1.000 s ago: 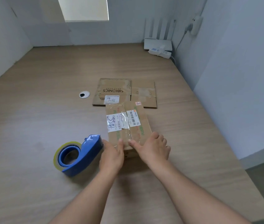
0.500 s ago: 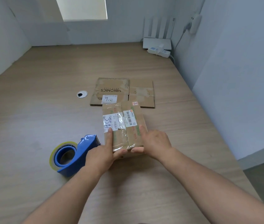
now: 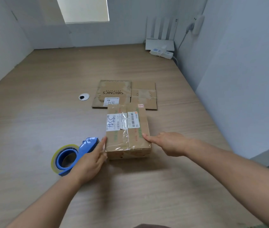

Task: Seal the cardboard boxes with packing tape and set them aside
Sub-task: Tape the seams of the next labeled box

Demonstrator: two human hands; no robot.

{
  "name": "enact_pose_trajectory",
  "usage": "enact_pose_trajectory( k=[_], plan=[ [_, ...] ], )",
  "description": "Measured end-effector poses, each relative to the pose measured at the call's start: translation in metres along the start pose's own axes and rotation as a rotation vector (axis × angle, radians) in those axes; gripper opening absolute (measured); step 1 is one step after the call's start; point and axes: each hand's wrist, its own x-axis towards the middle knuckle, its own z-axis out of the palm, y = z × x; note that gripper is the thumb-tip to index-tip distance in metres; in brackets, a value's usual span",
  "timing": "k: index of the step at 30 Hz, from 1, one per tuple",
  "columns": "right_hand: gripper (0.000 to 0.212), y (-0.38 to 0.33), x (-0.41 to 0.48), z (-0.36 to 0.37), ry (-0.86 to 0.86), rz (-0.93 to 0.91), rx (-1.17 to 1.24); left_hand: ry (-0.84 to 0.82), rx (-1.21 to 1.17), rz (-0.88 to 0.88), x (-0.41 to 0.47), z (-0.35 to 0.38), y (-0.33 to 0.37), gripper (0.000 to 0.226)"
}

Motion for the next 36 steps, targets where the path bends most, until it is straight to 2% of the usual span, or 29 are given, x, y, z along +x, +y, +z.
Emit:
enact_pose_trajectory(
  k=[3, 5, 8, 12, 18, 21, 24, 29, 36],
  plan=[
    [0.067, -0.003, 0.0, -0.009, 0.049, -0.048, -0.046, 0.222, -0.013, -0.05, -0.001, 0.005, 0.006, 0.041],
    [0.067, -0.008, 0.002, -0.008, 0.089, -0.077, -0.115, 0.284, 0.015, -0.071, 0.001, 0.007, 0.011, 0.027],
    [0.066, -0.013, 0.006, -0.003, 0.177, -0.076, -0.171, 0.353, 0.041, -0.102, 0.004, 0.009, 0.016, 0.02],
    [0.074, -0.011, 0.011, 0.021, 0.538, -0.171, -0.187, 0.407, 0.071, -0.144, 0.005, 0.018, 0.021, 0.023],
    [0.082, -0.017, 0.012, 0.046, 0.687, -0.11, -0.085, 0.351, 0.244, -0.162, 0.003, 0.011, 0.023, 0.023],
    [0.082, -0.008, 0.01, 0.044, 0.681, -0.1, -0.04, 0.324, 0.293, -0.067, -0.002, -0.001, 0.014, 0.019],
    [0.074, 0.002, 0.01, 0.038, 0.651, -0.084, -0.046, 0.167, 0.283, 0.057, 0.005, -0.013, 0.015, 0.05],
    [0.072, 0.002, 0.014, 0.044, 0.647, -0.087, 0.024, 0.023, 0.411, 0.143, 0.012, -0.012, 0.022, 0.052],
    [0.076, 0.003, 0.018, 0.047, 0.747, -0.125, -0.068, 0.104, 0.505, 0.128, 0.018, -0.001, 0.025, 0.042]
  ],
)
